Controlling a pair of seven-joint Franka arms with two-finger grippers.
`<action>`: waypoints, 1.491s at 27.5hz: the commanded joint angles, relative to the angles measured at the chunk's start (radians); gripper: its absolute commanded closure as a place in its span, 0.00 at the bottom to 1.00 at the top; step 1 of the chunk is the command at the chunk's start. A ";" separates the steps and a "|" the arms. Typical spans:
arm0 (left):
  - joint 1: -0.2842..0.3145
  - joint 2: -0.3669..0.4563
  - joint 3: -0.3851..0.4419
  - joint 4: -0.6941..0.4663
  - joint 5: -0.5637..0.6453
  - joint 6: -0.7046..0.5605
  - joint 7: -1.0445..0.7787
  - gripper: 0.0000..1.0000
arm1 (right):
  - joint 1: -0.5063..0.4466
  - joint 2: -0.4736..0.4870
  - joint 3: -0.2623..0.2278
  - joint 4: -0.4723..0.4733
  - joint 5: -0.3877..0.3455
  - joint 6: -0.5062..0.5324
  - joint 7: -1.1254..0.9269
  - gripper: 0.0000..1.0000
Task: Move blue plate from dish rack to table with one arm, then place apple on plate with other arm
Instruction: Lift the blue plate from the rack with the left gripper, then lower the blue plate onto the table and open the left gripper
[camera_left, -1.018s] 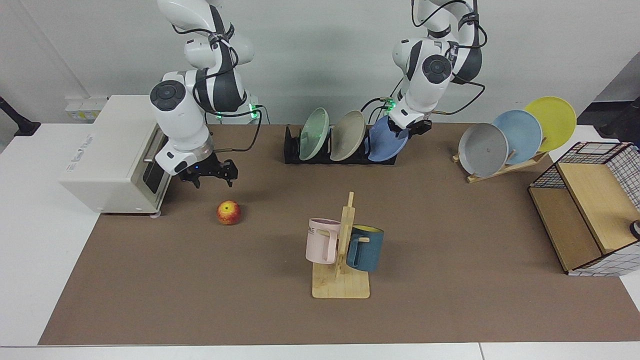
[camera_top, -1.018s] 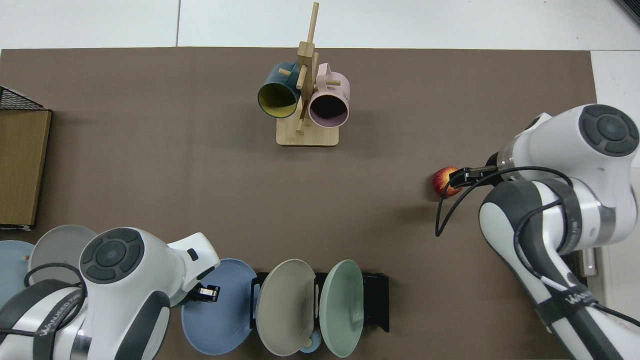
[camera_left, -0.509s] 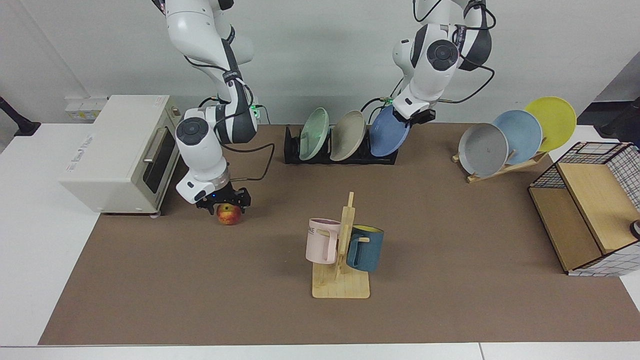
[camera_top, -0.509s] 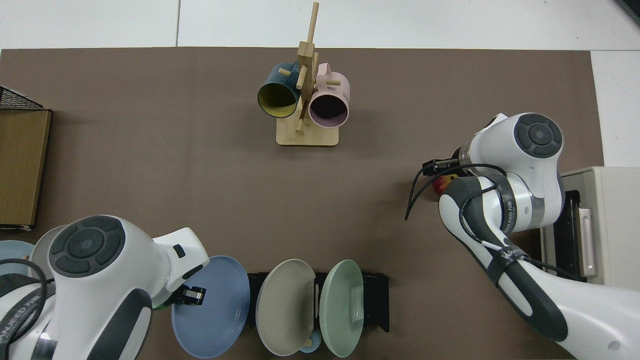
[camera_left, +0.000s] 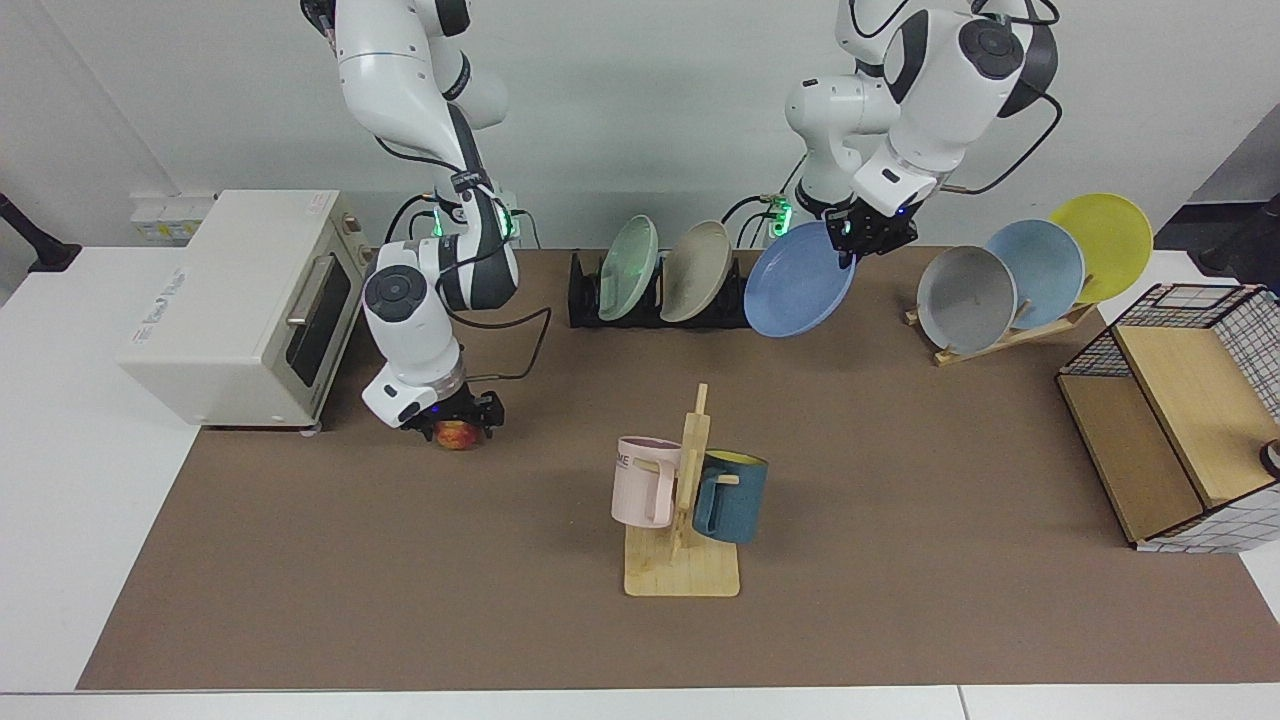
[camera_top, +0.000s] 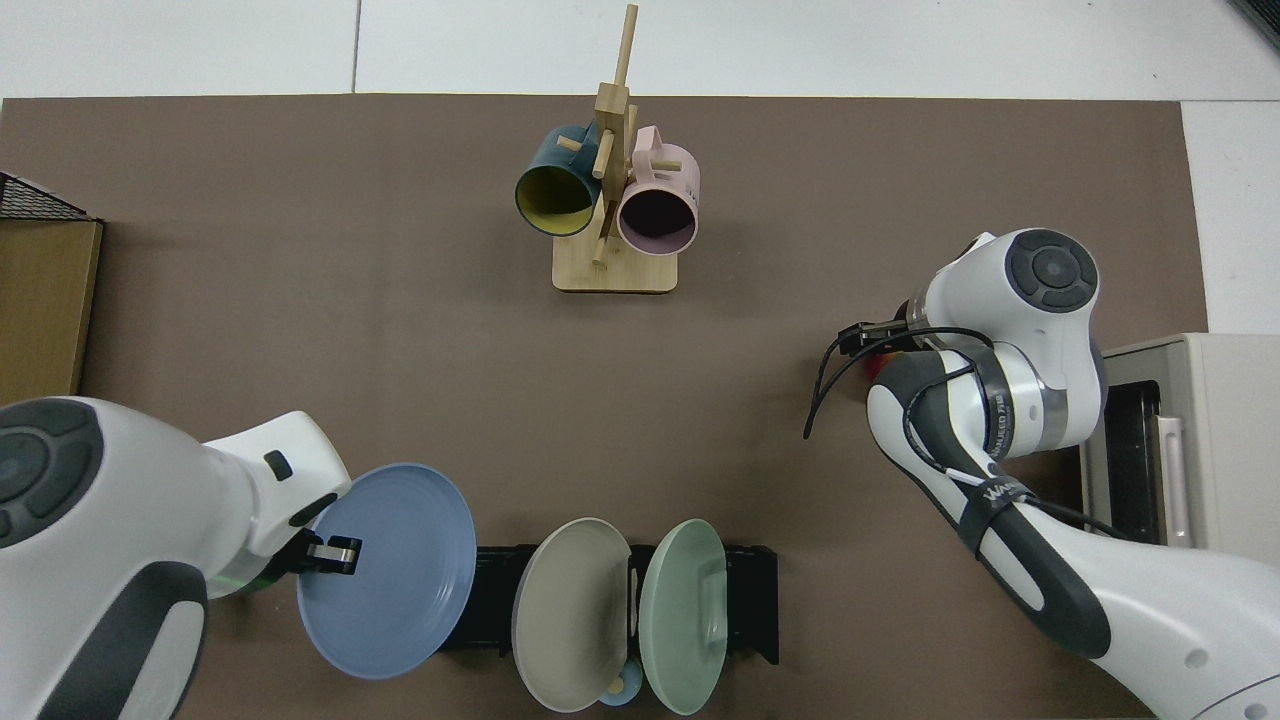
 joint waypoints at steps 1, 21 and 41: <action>0.001 0.075 0.027 0.017 -0.149 0.104 0.054 1.00 | -0.011 -0.009 0.005 -0.015 -0.013 -0.018 -0.003 0.95; -0.017 0.359 -0.121 -0.118 -0.647 0.627 0.219 1.00 | -0.038 -0.150 0.005 0.189 -0.004 -0.349 -0.006 1.00; -0.019 0.274 -0.139 -0.144 -0.605 0.549 0.203 0.46 | 0.011 -0.215 0.006 0.151 0.006 -0.366 0.049 1.00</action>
